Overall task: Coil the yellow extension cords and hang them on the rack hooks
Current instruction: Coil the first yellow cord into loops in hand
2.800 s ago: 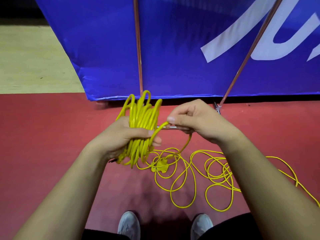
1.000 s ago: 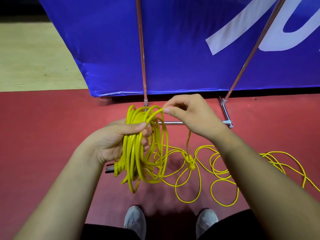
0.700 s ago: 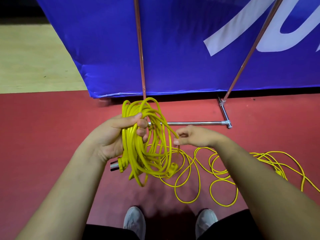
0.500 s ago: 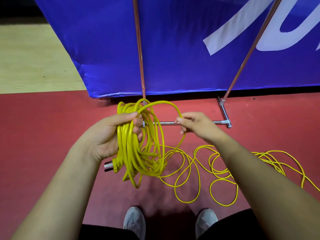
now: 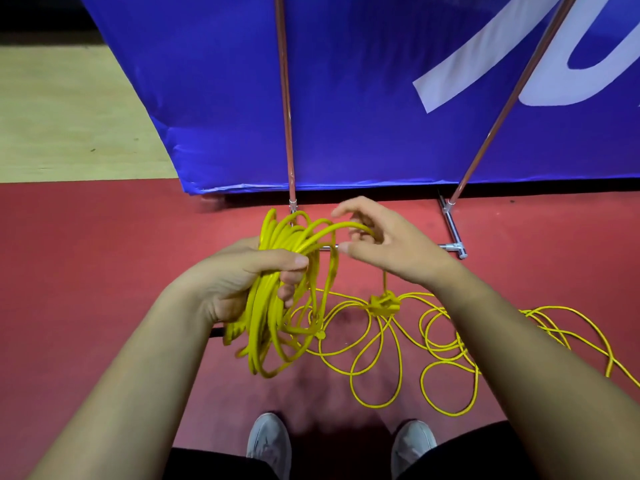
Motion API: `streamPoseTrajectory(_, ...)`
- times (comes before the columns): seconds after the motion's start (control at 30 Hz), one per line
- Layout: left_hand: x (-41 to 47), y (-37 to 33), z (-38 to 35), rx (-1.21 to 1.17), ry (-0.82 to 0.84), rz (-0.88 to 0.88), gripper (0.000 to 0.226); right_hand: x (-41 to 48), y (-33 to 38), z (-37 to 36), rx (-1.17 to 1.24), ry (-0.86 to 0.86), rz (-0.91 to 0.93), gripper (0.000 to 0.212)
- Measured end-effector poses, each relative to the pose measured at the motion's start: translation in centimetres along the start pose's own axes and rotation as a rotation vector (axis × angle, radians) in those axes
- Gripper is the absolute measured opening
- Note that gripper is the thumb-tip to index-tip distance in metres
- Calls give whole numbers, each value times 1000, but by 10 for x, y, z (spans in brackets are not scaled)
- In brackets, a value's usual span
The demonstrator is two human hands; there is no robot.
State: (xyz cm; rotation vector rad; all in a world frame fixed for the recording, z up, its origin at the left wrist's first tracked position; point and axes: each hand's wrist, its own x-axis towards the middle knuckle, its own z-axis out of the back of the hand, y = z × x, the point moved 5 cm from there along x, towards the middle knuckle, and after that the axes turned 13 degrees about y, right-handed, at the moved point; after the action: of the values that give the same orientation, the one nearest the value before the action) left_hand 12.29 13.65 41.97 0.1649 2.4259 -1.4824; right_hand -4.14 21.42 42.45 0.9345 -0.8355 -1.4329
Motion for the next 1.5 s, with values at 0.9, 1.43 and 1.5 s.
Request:
streamPoseTrajectory(0.9,-3,-22,10,785,-177,-125,42,4,14,-4,-66,-76,-124,16)
streamPoseTrajectory(1.43,-10,-32,30,357,-513,-358,14,-4,-37,31,-87,-65,-47,34)
streamPoseTrajectory(1.5,-15,-37,37,289,-524,-397,11,-3,-71,28,-195,24,-138,17)
